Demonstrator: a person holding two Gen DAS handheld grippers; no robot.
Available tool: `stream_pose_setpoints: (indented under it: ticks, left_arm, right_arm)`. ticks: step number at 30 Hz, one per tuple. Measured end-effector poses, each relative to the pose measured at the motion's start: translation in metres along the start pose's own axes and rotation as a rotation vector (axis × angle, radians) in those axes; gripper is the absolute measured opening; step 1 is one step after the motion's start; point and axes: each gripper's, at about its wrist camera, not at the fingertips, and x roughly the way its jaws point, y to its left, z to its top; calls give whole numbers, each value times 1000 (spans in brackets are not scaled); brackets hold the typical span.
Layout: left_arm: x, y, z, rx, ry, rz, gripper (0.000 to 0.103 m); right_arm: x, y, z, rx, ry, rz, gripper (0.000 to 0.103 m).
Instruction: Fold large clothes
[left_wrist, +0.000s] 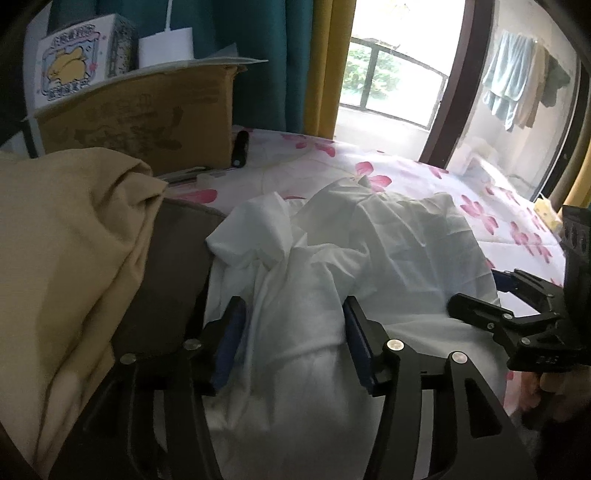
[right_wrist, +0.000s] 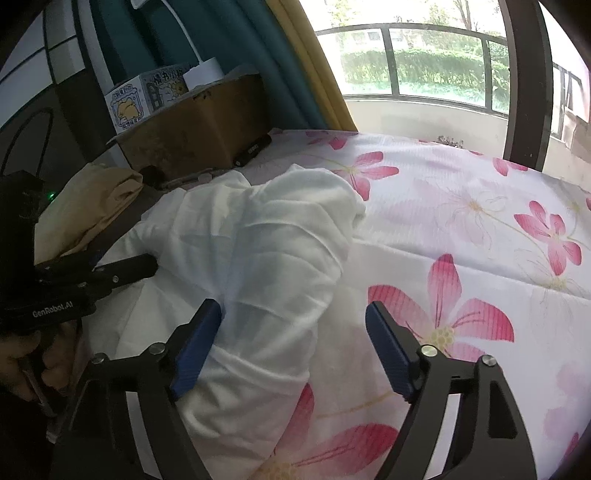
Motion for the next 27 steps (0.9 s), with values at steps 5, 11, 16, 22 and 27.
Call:
stream_pose_setpoints:
  ticks: [5, 11, 16, 22, 27]
  left_arm:
    - [-9, -1, -10, -13, -11, 31, 60]
    - [-24, -1, -18, -13, -36, 87, 60]
    - [-31, 2, -29, -11, -39, 118, 60]
    - [-42, 1, -45, -23, -45, 143, 60]
    - [-53, -5, -53, -21, -67, 149, 60]
  right_arm:
    - [-12, 0, -10, -11, -5, 5, 82]
    - [-27, -1, -20, -35, -16, -16, 82]
    - [-38, -4, -27, -32, -23, -29, 82]
    - [-45, -6, -32, -42, -18, -44, 82]
    - [-58, -11, -37, -33, -44, -58, 82]
